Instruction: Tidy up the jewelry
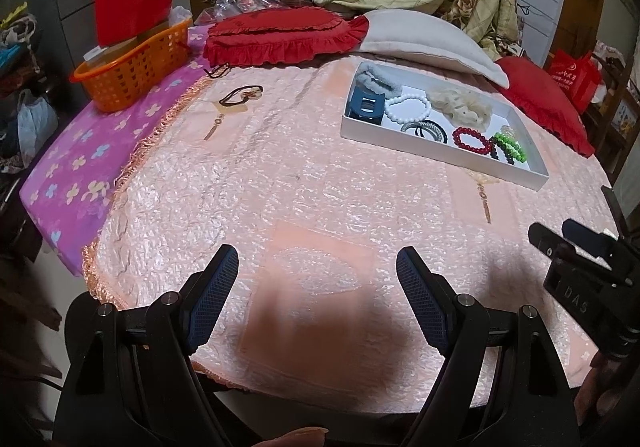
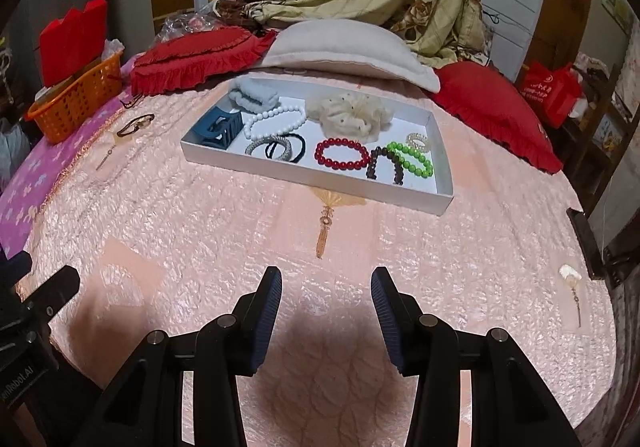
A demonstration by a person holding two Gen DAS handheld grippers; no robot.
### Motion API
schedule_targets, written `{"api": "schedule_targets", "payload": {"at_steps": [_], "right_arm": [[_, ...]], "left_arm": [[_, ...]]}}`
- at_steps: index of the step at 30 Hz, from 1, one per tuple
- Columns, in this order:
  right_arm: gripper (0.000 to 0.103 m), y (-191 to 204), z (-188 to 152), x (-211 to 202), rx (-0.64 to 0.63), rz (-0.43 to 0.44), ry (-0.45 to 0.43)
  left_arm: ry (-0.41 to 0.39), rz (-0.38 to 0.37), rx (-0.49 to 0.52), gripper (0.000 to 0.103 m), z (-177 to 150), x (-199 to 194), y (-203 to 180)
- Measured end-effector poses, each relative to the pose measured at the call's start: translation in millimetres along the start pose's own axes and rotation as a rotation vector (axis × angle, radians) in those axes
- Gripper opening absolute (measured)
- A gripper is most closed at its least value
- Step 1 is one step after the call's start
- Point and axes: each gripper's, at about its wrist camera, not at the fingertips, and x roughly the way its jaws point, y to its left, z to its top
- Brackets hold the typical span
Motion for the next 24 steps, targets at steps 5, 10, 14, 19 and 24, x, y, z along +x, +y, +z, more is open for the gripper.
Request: {"api": "schedule_targets", "payload": {"at_steps": [5, 10, 14, 19, 24], "right_arm": [[0.045, -2.8, -4.5, 5.6, 0.016, 0.01, 0.02], [0.045, -3.9, -7.2, 4.9, 0.024, 0.021, 0.014], [0.045, -5.0, -9.6, 6.3, 0.034, 0.027, 0.013], [0.045, -7.2, -10.6, 8.4, 0.047, 0.031, 0.016], [0.045, -8.6, -11.2, 9.7, 0.051, 0.033, 0.015]], "left_arm": [[-0.001, 0.014, 0.01, 0.082, -0.5, 1.1, -1.1], [-0.01, 0.023, 0.025, 0.082, -1.5, 0.4, -5.6], [-0.006, 0.026, 0.034, 0.082, -2.3, 1.4, -7.6], [-0.002, 0.029, 0.038, 0.082, -2.6, 2.4, -9.7], [0.018, 0.036, 0.038, 0.082, -3.3, 7.7, -11.2]]}}
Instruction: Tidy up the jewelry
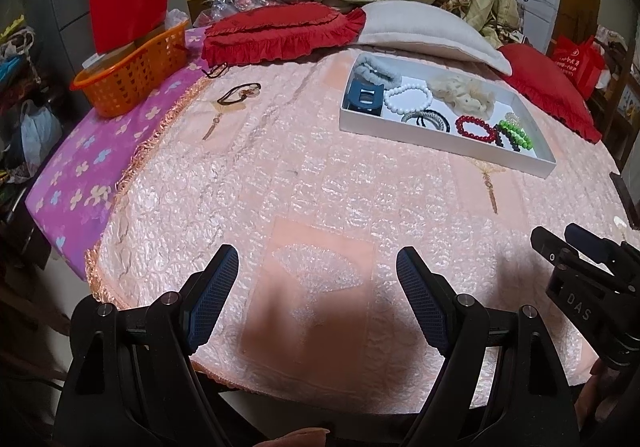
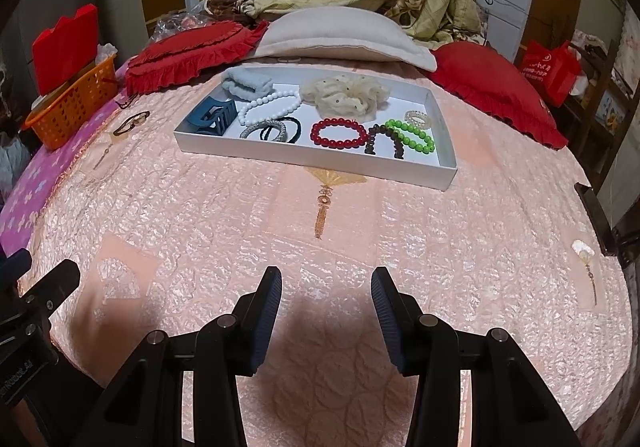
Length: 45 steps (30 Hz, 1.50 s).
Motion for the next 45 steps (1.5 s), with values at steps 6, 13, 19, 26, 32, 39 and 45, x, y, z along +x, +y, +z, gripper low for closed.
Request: {"api": "schedule_targets", "payload": {"at_steps": [6, 13, 19, 26, 32, 39, 45], "right_arm": [[0.045, -4.3, -1.1, 8.7, 0.02, 0.003, 0.011], [0.045, -2.7, -1.7, 9.9, 0.029, -0.005, 0.017], [0.045, 5.6, -1.1, 10.8, 0.005, 0.001, 0.017], [0.045, 4.5, -3.1, 9.9, 0.015, 0.004, 0.006], [0.045, 1.1, -3.3, 4.7, 0.023, 0.016, -0.001], [0.045, -6.1, -3.7, 3.6, 0.029, 0.011, -0.024], [0.045, -9.5, -5.7, 7.6, 0.054, 0.021, 0.001]], "left_arm": [[-0.003, 0.004, -0.002, 0.082, -0.3, -1.9, 0.8], [-0.014, -0.004, -0.022, 0.082, 0.1, -3.8, 7.6], [-0.018, -0.003, -0.034, 0.082, 0.9, -3.4, 11.6], [-0.018, 0.004, -0.03, 0.082, -0.2, -2.2, 9.7], [-0.05, 0.009, -0.01, 0.082, -1.0, -10.3, 5.4], [-0.03, 0.022, 0.026, 0.082, -1.7, -8.4, -7.0], [-0.056, 0.017, 0.006, 0.082, -1.5, -15.2, -1.8]]}}
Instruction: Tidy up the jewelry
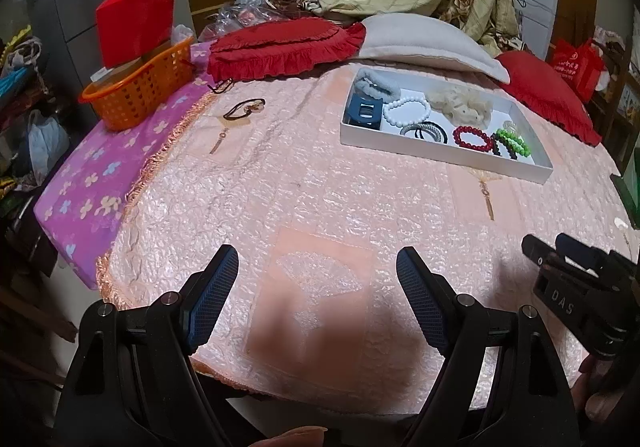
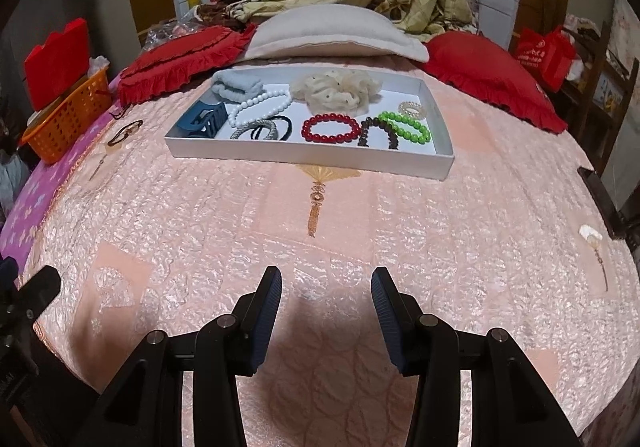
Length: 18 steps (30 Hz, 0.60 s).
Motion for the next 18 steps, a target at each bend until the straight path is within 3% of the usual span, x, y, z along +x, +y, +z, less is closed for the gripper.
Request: {"api": "schedule_targets", "payload": {"at_steps": [18], "right_arm": [[0.045, 13.1, -0.1, -9.4, -0.05, -0.009, -0.028]], "left_arm": [[0.026, -0.046, -0.011, 0.082, 0.0, 4.4, 0.0]]}}
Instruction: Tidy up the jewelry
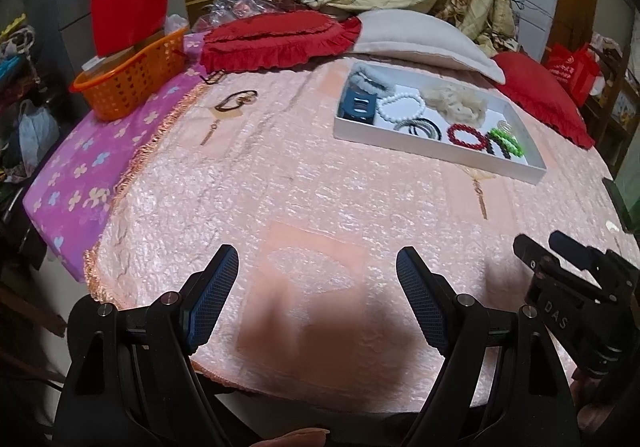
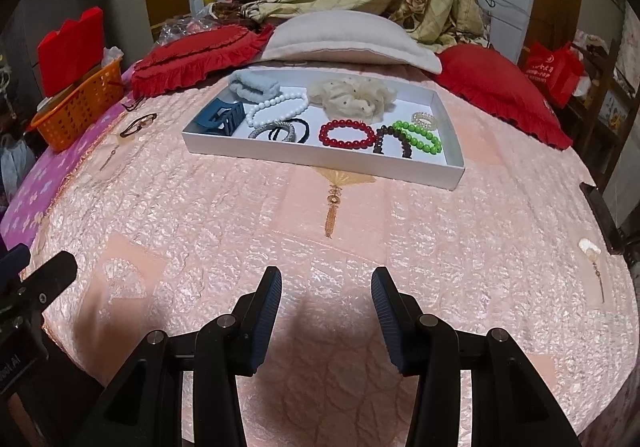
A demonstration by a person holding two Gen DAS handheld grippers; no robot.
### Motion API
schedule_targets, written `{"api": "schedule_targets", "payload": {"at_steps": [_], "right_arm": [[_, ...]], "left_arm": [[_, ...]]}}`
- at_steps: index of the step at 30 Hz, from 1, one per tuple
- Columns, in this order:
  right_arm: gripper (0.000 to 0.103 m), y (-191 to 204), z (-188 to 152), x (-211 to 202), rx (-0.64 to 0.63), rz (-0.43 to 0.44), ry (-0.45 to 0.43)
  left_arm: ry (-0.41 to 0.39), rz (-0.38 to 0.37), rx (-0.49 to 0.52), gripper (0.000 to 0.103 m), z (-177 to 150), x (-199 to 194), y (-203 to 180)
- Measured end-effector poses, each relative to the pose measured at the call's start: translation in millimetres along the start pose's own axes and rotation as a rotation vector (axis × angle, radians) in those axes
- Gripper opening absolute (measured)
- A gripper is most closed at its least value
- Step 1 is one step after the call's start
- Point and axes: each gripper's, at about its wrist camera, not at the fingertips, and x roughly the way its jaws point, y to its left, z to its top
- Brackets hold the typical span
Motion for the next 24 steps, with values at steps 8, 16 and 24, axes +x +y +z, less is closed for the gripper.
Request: {"api": "schedule_targets", "payload": {"at_steps": [8, 16, 24], "right_arm": [[0.045, -2.8, -1.0, -6.1, 0.022, -0.001, -0.035], [0.045, -2.1, -1.7, -5.0, 0.023, 0.001, -0.031], [0.045, 0.5, -5.0, -4.2, 0.022, 0.015, -0.015]], "left_arm": [[-0.017, -0.048, -0.02, 0.082, 0.7, -4.2, 1.9], [-0.011, -0.058, -0.008, 0.082, 0.4, -2.3, -1.8], [-0.002, -0.044, -0.003, 0.082, 0.1, 1.0, -1.0]]}}
